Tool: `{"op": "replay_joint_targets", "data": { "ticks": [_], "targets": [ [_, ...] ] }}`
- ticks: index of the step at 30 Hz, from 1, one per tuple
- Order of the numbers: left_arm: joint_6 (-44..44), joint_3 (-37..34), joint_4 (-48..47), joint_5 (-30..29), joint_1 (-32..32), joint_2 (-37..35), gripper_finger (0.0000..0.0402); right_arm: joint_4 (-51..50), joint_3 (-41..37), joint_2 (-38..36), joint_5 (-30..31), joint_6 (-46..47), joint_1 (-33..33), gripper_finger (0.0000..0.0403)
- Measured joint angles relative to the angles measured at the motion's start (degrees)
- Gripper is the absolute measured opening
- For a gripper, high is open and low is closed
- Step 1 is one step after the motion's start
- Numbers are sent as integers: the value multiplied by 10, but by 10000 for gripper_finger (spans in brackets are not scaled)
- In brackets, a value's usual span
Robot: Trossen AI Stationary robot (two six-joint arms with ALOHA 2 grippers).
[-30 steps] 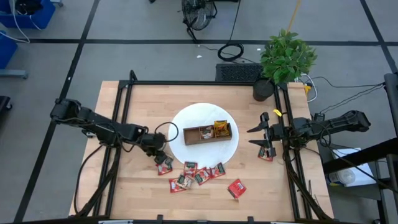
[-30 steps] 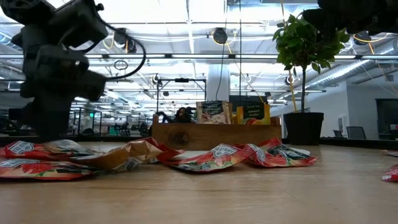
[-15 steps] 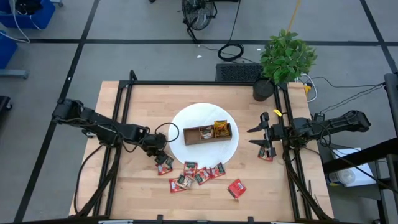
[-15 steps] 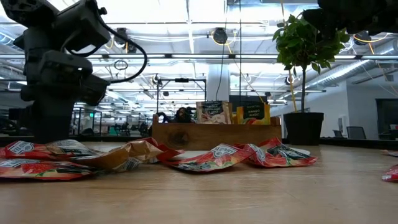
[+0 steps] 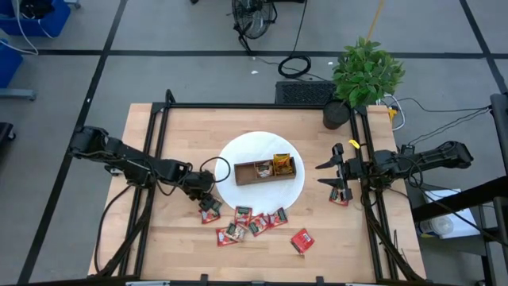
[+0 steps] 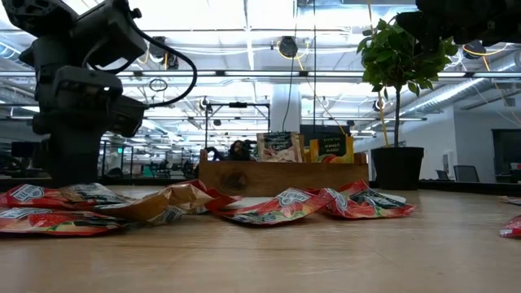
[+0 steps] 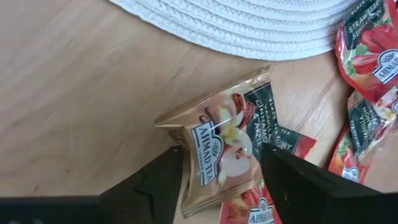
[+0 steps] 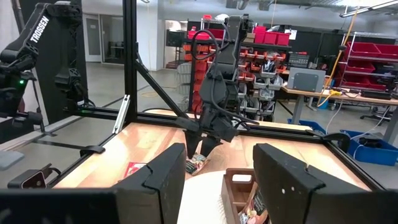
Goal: Pick & Place Tea
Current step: Put the brown tea bag into the middle section of the wooden organizer
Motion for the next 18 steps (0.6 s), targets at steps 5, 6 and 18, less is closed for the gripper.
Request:
{"op": "replay_joint_targets", "data": {
  "ticks": [5, 6, 18],
  "targets": [
    [-3, -1, -17, -18, 0, 1, 138, 0, 0, 0, 0, 0, 0, 171],
    [-3, -1, -21, -24, 0, 1, 117, 0, 0, 0, 0, 0, 0, 171],
    [39, 8, -19, -87, -10, -8, 4, 0, 0, 0, 0, 0, 0, 171]
  ]
}}
